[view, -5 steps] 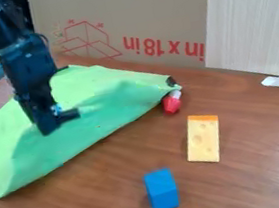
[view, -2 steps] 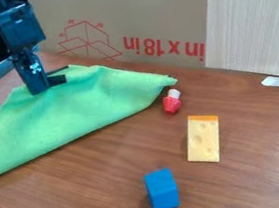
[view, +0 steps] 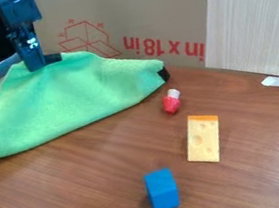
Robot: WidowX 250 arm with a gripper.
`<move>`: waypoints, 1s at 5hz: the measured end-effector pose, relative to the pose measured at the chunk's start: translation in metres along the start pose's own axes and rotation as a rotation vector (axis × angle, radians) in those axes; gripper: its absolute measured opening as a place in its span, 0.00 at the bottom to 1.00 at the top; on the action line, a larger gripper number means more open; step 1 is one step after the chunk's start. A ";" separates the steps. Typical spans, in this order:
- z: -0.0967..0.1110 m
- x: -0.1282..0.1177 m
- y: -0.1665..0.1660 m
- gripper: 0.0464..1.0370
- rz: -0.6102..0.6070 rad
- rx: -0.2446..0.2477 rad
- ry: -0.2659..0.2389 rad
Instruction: Fold the cloth from the bottom right to the top left
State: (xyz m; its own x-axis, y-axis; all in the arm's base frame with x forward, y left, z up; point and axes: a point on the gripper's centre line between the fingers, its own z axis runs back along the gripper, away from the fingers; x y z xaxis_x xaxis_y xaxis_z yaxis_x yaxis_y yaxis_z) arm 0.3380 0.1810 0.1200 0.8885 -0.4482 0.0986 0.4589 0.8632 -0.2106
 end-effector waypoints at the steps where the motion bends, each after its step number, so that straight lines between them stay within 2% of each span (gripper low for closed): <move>1: 0.004 0.008 0.017 0.02 -0.005 -0.002 0.015; 2: 0.007 0.012 0.029 0.02 -0.012 0.013 0.031; 3: 0.003 0.015 0.039 0.02 -0.015 0.006 0.044; 4: 0.003 0.019 0.047 0.05 -0.025 0.024 0.038; 5: 0.001 0.019 0.056 0.21 -0.039 0.029 0.038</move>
State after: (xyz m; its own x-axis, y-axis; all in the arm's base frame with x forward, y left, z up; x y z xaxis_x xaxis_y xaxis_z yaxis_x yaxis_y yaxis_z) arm 0.3804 0.2212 0.1110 0.8692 -0.4895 0.0692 0.4936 0.8512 -0.1786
